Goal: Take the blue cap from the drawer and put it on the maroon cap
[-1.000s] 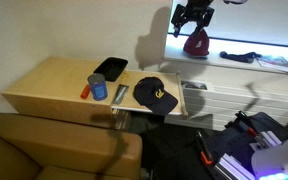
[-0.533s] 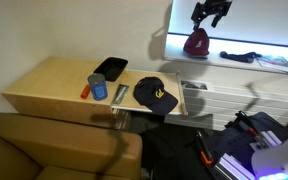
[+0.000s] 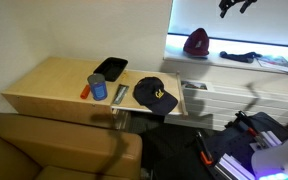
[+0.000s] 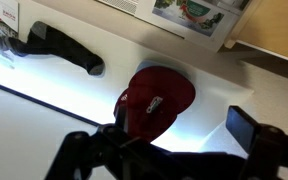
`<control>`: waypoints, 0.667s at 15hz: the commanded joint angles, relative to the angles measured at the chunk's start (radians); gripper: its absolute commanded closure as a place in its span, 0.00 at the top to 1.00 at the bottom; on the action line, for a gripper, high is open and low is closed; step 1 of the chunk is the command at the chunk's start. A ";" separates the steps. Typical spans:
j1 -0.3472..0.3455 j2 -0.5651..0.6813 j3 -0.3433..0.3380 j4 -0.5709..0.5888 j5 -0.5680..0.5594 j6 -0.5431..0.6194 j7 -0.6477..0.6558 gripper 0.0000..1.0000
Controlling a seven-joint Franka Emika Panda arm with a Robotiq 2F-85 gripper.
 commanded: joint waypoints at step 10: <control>0.247 -0.018 0.051 -0.137 0.509 -0.137 -0.190 1.00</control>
